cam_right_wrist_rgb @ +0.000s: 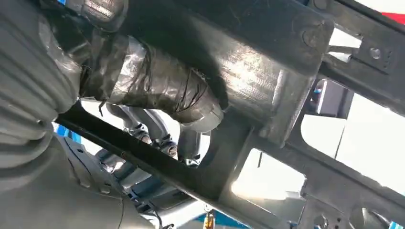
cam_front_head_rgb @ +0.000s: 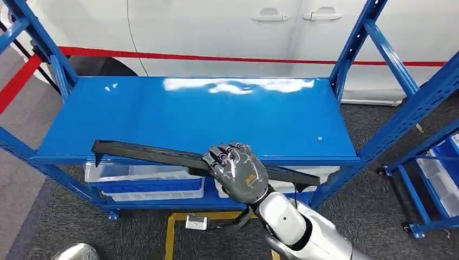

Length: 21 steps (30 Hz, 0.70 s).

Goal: Take the parts from the cabinet and place them on the table.

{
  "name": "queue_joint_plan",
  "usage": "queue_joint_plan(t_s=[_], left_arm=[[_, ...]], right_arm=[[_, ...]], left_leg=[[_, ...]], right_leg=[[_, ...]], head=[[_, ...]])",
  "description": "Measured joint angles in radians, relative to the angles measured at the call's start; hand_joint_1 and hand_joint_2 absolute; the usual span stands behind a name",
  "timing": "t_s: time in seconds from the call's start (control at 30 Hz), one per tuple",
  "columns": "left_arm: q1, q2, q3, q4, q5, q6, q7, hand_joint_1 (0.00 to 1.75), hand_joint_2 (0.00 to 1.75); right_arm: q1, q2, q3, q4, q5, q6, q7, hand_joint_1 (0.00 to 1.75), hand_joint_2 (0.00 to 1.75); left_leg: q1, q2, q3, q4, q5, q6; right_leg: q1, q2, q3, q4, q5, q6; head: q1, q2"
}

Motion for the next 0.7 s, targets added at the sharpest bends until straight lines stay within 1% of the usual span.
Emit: queue_joint_plan(t_s=[0.03,0.07,0.1,0.13,0.17,0.2,0.23,0.27,0.3,0.33,0.37,0.4,0.43,0.47,0.5,0.53,0.57,0.6,0.63,0.67,0.7], left_arm=[[0.000,-0.002,0.000,0.000,0.000,0.000,0.000,0.00,1.75],[-0.001,-0.002,0.000,0.000,0.000,0.000,0.000,0.00,1.75],[-0.002,-0.003,0.000,0.000,0.000,0.000,0.000,0.00,1.75],[-0.002,-0.003,0.000,0.000,0.000,0.000,0.000,0.00,1.75],[-0.001,-0.003,0.000,0.000,0.000,0.000,0.000,0.00,1.75],[-0.002,-0.003,0.000,0.000,0.000,0.000,0.000,0.00,1.75],[-0.002,-0.003,0.000,0.000,0.000,0.000,0.000,0.00,1.75],[-0.001,-0.003,0.000,0.000,-0.001,0.000,0.000,0.00,1.75],[-0.001,-0.003,0.000,0.000,-0.001,0.000,0.000,0.00,1.75],[-0.001,-0.003,0.000,0.000,-0.001,0.000,0.000,0.00,1.75],[-0.002,-0.004,0.000,0.000,-0.001,0.000,0.000,0.00,1.75],[-0.002,-0.004,0.000,0.000,-0.001,0.000,0.001,0.00,1.75],[-0.002,-0.004,0.000,0.000,-0.001,0.000,0.002,0.00,1.75],[-0.001,-0.004,0.000,0.000,-0.002,0.000,0.002,0.00,1.75],[-0.001,-0.004,0.000,0.000,-0.002,-0.001,0.002,0.00,1.75],[-0.001,-0.004,0.000,0.000,-0.002,-0.001,0.002,0.00,1.75],[-0.002,-0.004,0.000,0.000,-0.002,-0.001,0.002,0.00,1.75],[-0.003,-0.004,-0.001,0.000,-0.002,-0.001,0.002,0.00,1.75],[-0.006,-0.003,-0.001,0.000,-0.003,-0.001,0.003,0.00,1.75],[-0.008,-0.003,-0.001,0.000,-0.003,-0.001,0.002,0.00,1.75],[-0.009,-0.003,-0.001,0.000,-0.003,-0.001,0.003,0.00,1.75]], right_arm=[[0.000,-0.001,0.000,0.000,0.000,0.000,0.000,1.75,1.75],[0.000,-0.002,-0.001,0.000,0.000,0.000,-0.001,1.75,1.75],[0.000,-0.002,-0.002,-0.002,-0.001,0.000,-0.001,1.75,1.75],[-0.001,-0.002,-0.003,-0.003,-0.001,0.000,-0.001,1.75,1.75],[0.002,-0.002,-0.003,-0.007,-0.001,0.000,-0.002,1.75,1.75],[0.001,-0.004,-0.004,-0.006,-0.002,0.000,-0.002,1.75,1.75],[0.001,-0.004,-0.004,-0.007,-0.002,0.000,-0.002,1.75,1.75],[0.001,-0.004,-0.004,-0.008,-0.004,0.000,-0.003,1.75,1.75],[0.001,-0.004,-0.004,-0.008,-0.006,0.000,-0.003,1.75,1.75],[0.000,-0.004,-0.005,-0.008,-0.009,0.000,-0.003,1.75,1.75],[0.000,-0.004,-0.005,-0.010,-0.011,0.000,-0.003,1.75,1.75],[0.001,-0.004,-0.005,-0.011,-0.011,0.000,-0.003,1.75,1.75],[0.001,-0.004,-0.005,-0.011,-0.011,0.000,-0.003,1.75,1.75],[0.002,-0.004,-0.005,-0.011,-0.011,0.000,-0.003,1.75,1.75],[0.003,-0.004,-0.005,-0.011,-0.011,0.000,-0.003,1.75,1.75],[0.003,-0.004,-0.005,-0.011,-0.012,0.000,-0.003,1.75,1.75],[0.003,-0.004,-0.005,-0.011,-0.012,0.000,-0.003,1.75,1.75],[0.003,-0.004,-0.005,-0.011,-0.012,0.000,-0.003,1.75,1.75],[0.003,-0.004,-0.005,-0.014,-0.014,-0.001,-0.005,1.75,1.75],[0.002,-0.004,-0.006,-0.016,-0.015,-0.002,-0.006,1.75,1.75],[0.003,-0.004,-0.006,-0.016,-0.019,-0.003,-0.010,1.75,1.75]], left_leg=[[0.001,0.000,-0.011,0.006,0.004,-0.003],[0.003,-0.001,-0.021,0.014,0.006,-0.006],[0.004,-0.001,-0.029,0.024,0.008,-0.008],[0.001,-0.002,-0.039,0.030,0.011,-0.014],[-0.001,-0.003,-0.040,0.033,0.015,-0.022],[-0.001,-0.003,-0.040,0.035,0.020,-0.028],[-0.001,-0.004,-0.043,0.032,0.027,-0.034],[0.000,-0.004,-0.045,0.030,0.034,-0.041],[0.004,-0.005,-0.051,0.035,0.024,-0.047],[0.005,-0.006,-0.066,0.063,-0.017,-0.054],[0.006,-0.007,-0.084,0.113,-0.066,-0.058],[0.008,-0.007,-0.109,0.190,-0.119,-0.062],[0.008,-0.007,-0.133,0.269,-0.161,-0.065],[0.007,-0.007,-0.146,0.326,-0.178,-0.065],[0.007,-0.007,-0.138,0.341,-0.170,-0.063],[0.007,-0.007,-0.105,0.310,-0.138,-0.059],[0.005,-0.008,-0.055,0.242,-0.102,-0.052],[0.002,-0.009,0.007,0.155,-0.077,-0.042],[-0.004,-0.011,0.070,0.063,-0.081,-0.029],[-0.006,-0.010,0.102,0.002,-0.104,-0.025],[-0.010,-0.010,0.093,0.012,-0.089,-0.028]], right_leg=[[-0.003,0.000,0.041,-0.050,0.032,0.001],[-0.005,-0.001,0.097,-0.130,0.063,0.002],[-0.008,-0.002,0.160,-0.220,0.082,0.003],[-0.005,-0.001,0.192,-0.276,0.045,0.001],[0.003,0.004,0.181,-0.269,0.069,-0.012],[0.002,0.003,0.178,-0.276,0.068,-0.014],[0.003,0.005,0.174,-0.272,0.070,-0.019],[0.004,0.004,0.170,-0.274,0.077,-0.029],[-0.002,0.001,0.165,-0.281,0.088,-0.043],[-0.002,0.000,0.155,-0.281,0.097,-0.053],[-0.002,0.000,0.145,-0.281,0.105,-0.058],[-0.001,0.000,0.133,-0.280,0.114,-0.059],[0.001,0.000,0.120,-0.279,0.123,-0.060],[0.003,0.000,0.107,-0.278,0.131,-0.060],[0.004,0.000,0.095,-0.276,0.139,-0.060],[0.006,0.000,0.083,-0.275,0.148,-0.059],[0.009,0.000,0.073,-0.274,0.155,-0.058],[0.011,0.001,0.066,-0.274,0.162,-0.057],[0.010,0.001,0.063,-0.274,0.169,-0.055],[0.015,0.000,0.057,-0.275,0.177,-0.048],[0.009,-0.001,0.060,-0.281,0.185,-0.041]], head=[[-0.001,0.000],[0.000,0.000],[0.000,0.000],[0.000,0.000],[-0.002,0.000],[0.000,0.000],[-0.002,0.000],[0.000,0.000],[-0.001,0.000],[-0.001,0.000],[-0.003,0.000],[-0.003,0.000],[-0.003,0.000],[-0.003,0.000],[-0.003,0.000],[-0.003,0.000],[-0.003,0.000],[-0.003,0.000],[-0.003,0.000],[-0.002,0.000],[-0.002,0.000]])
